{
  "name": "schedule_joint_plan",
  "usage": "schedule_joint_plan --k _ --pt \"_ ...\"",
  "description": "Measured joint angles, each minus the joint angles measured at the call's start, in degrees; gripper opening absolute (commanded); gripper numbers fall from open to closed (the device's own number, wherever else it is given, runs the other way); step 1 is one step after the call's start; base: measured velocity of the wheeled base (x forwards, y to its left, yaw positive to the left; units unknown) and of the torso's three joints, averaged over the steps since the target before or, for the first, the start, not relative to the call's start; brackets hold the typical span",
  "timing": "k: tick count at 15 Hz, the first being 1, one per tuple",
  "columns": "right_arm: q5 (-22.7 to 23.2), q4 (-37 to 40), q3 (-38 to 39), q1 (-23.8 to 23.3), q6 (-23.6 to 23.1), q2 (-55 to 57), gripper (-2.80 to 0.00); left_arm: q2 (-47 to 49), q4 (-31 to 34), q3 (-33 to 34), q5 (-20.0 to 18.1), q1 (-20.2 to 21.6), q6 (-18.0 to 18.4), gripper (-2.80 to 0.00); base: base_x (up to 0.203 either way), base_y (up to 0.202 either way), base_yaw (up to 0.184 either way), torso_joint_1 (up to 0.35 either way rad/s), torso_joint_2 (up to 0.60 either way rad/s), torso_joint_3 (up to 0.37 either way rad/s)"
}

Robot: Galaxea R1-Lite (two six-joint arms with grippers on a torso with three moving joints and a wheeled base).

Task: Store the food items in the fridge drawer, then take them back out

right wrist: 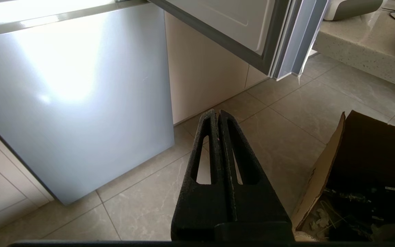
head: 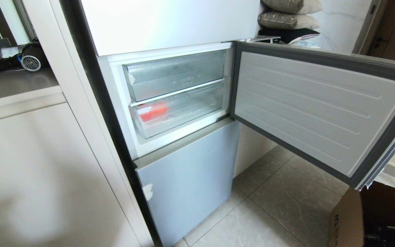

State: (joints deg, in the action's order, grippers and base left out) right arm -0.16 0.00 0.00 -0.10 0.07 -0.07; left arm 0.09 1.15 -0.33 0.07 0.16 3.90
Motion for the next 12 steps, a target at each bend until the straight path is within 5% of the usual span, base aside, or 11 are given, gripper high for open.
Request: schedule_joint_plan --k 3,12 --pt "-0.02 0.00 0.00 -0.04 0.02 0.00 -2.80 -0.07 0.00 -0.02 0.00 -0.02 -0.02 -2.80 0.001 -0.003 0.027 -0.001 0.00 0.001" --pt "0.00 0.00 0.00 0.00 0.00 0.00 -2.80 -0.09 0.00 0.02 0.00 0.00 -0.05 -2.80 -0.001 -0.011 0.175 0.003 0.00 0.001"
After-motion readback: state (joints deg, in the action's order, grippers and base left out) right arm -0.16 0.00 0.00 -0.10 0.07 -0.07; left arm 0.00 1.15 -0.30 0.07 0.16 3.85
